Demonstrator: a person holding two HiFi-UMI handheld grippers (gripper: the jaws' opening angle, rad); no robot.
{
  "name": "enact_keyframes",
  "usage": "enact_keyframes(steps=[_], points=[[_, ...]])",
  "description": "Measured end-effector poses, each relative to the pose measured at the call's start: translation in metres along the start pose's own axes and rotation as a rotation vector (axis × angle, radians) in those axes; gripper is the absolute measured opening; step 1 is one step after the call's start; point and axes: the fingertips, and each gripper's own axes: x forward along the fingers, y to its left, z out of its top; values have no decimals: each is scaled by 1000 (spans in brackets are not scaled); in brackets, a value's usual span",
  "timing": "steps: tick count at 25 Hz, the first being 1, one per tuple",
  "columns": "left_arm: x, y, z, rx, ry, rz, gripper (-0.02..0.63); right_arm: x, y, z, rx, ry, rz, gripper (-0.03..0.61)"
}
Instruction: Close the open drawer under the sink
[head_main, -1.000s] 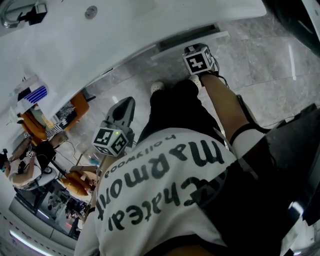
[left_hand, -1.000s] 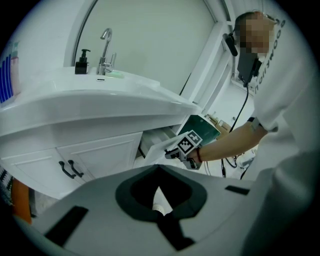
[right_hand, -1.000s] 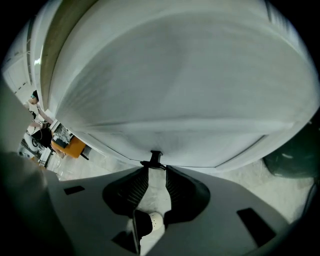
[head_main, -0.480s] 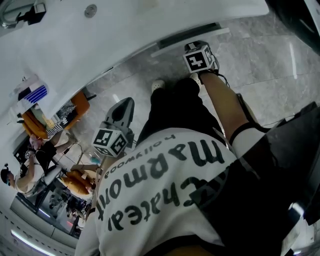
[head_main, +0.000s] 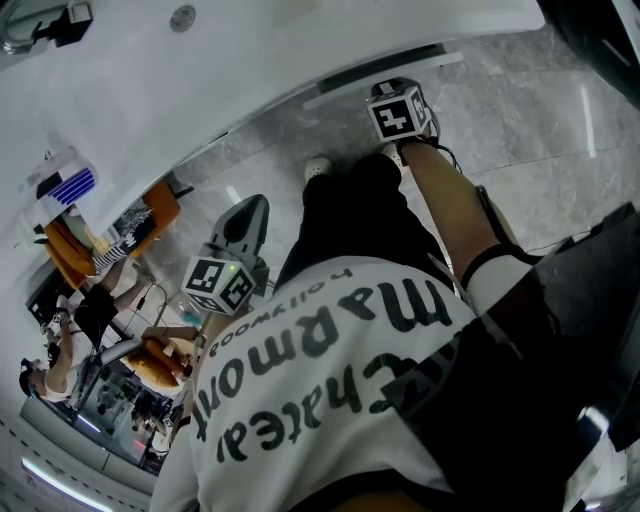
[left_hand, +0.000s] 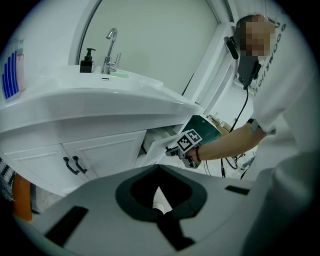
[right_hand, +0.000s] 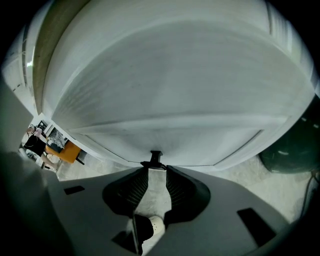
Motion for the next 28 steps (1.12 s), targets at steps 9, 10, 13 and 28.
enact_keyframes(steps=[9,10,13,28], points=[[0,0,-7,-9,10,-13,8,-2,0,1,22,-23,-13,118],[0,0,-8,-8,12,-14,8,-2,0,1,20,-28,-14,118],[-1,2,-13,-12,16,-10,8,-1,0,3,9,-38,-14,120],[-7,12,-22,-11,14,-2,8,5,-1,11,30,-78,-37,123]])
